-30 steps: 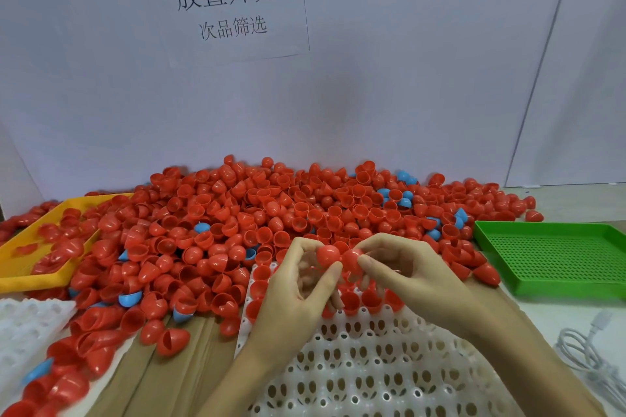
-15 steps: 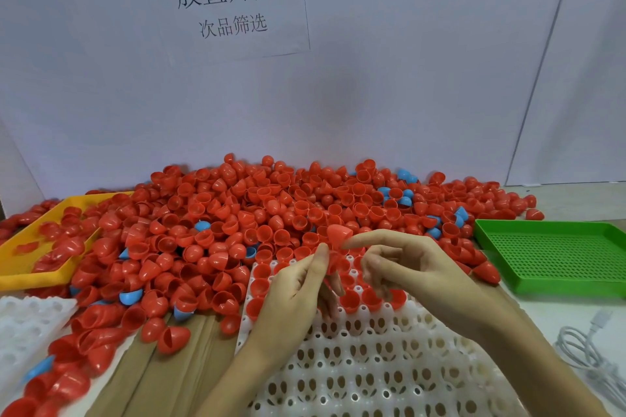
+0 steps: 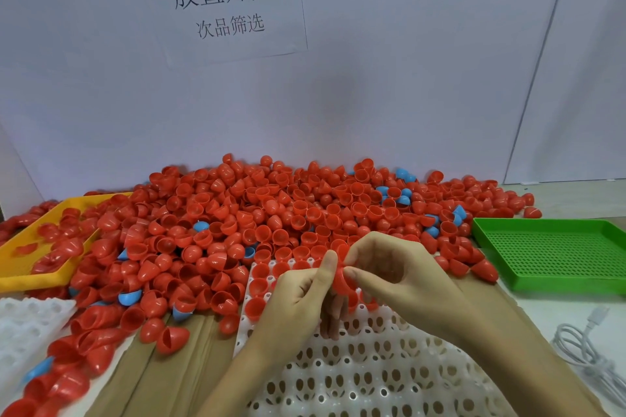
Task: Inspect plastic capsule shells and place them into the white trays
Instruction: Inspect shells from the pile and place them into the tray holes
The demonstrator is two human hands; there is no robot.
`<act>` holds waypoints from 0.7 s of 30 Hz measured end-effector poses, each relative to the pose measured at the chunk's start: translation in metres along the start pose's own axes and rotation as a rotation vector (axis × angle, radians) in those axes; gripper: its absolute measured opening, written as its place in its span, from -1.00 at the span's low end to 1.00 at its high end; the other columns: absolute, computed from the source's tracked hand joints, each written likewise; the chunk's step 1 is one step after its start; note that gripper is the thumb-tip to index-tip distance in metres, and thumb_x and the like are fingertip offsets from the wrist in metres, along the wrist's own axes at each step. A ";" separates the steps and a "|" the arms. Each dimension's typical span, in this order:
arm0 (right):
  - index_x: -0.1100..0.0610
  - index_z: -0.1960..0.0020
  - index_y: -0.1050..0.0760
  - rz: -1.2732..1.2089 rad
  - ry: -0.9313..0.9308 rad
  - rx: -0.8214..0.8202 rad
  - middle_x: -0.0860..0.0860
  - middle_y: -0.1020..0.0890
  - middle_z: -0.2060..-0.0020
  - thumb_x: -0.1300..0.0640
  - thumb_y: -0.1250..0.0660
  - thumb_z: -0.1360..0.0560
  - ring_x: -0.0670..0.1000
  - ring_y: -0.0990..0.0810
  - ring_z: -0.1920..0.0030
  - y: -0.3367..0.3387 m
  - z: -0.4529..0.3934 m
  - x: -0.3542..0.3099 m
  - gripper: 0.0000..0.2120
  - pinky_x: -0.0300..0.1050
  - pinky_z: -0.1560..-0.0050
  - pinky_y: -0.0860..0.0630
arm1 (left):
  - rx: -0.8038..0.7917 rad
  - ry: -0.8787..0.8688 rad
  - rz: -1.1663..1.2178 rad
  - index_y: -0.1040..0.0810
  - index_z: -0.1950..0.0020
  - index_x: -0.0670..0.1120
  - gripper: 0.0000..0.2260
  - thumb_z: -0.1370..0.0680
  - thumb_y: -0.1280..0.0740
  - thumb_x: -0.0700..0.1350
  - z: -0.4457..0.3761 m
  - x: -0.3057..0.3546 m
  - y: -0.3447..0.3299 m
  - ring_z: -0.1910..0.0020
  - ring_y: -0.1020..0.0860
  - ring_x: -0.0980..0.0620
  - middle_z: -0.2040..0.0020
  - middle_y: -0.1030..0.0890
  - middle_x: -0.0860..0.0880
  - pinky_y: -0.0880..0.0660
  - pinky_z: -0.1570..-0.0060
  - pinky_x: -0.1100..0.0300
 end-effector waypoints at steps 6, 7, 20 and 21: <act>0.07 0.05 -0.68 -0.111 -0.222 -0.019 -0.04 -0.61 0.36 -0.03 -0.47 -0.57 -0.11 -0.52 0.41 0.004 -0.001 0.004 -0.84 -0.28 0.34 -0.47 | 0.140 -0.237 -0.152 -0.50 -0.08 0.08 -0.60 -0.47 -0.53 0.29 0.002 0.007 0.002 -0.03 -0.67 -0.06 -0.05 -0.62 0.05 -0.63 -0.03 0.11; 0.11 0.04 -0.67 -0.179 -0.269 -0.048 -0.02 -0.56 0.38 -0.03 -0.47 -0.58 -0.11 -0.44 0.44 0.004 0.000 0.005 -0.80 -0.29 0.39 -0.40 | 0.116 -0.253 -0.158 -0.49 -0.16 0.09 -0.58 -0.46 -0.58 0.20 0.002 0.007 0.001 -0.11 -0.67 -0.07 -0.12 -0.62 0.07 -0.62 -0.09 0.14; -0.13 -0.15 -0.64 0.100 0.031 -0.030 -0.10 -0.63 0.13 0.11 -0.49 -0.58 0.02 -0.65 0.25 0.007 -0.001 0.001 -0.80 -0.12 0.19 -0.66 | 0.051 -0.023 0.208 -0.52 -0.43 0.04 -0.64 -0.63 -0.41 -0.09 -0.003 0.001 0.005 -0.08 -0.74 -0.15 -0.08 -0.75 -0.15 -0.63 -0.19 0.09; -0.18 -0.12 -0.65 0.164 0.044 -0.007 -0.14 -0.62 0.16 0.07 -0.50 -0.56 0.00 -0.64 0.26 0.007 0.000 0.003 -0.81 -0.15 0.20 -0.64 | 0.045 -0.019 0.208 -0.52 -0.43 0.05 -0.64 -0.63 -0.41 -0.08 -0.003 0.000 0.005 -0.08 -0.74 -0.14 -0.08 -0.75 -0.14 -0.63 -0.21 0.10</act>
Point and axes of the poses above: each hand's wrist, its own z-axis away from the middle knuckle, its own y-axis out of the back of the hand, x = y × z, the point moved 3 cm from there along -z, towards the middle knuckle
